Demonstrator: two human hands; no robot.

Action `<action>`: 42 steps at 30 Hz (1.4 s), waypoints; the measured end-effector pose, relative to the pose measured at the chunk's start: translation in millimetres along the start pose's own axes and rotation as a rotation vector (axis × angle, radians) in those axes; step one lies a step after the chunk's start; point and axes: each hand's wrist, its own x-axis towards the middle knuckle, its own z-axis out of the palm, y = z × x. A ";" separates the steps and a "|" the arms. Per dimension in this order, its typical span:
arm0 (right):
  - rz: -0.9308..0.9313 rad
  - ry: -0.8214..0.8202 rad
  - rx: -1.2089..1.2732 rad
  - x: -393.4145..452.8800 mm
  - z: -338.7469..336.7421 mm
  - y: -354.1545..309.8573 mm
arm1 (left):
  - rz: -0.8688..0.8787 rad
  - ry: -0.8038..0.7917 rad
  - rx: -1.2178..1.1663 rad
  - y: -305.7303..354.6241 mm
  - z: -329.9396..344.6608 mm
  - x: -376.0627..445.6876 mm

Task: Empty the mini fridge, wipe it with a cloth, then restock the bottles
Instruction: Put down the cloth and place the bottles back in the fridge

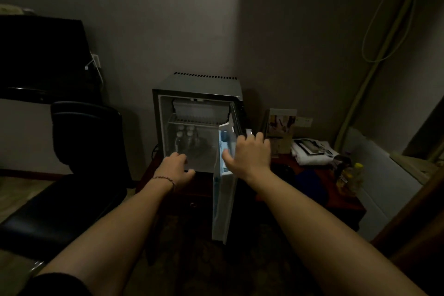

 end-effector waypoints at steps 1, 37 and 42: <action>-0.028 -0.004 0.014 1.8 0.3 -11.1 | -0.015 0.005 0.003 -6.5 -4.1 -0.8; -0.178 -0.228 0.097 276.6 141.6 -247.5 | 0.041 0.021 -0.109 -199.4 -66.1 216.9; -0.180 -0.223 0.064 278.6 149.1 -248.9 | 0.014 0.034 -0.142 -201.5 -67.0 221.5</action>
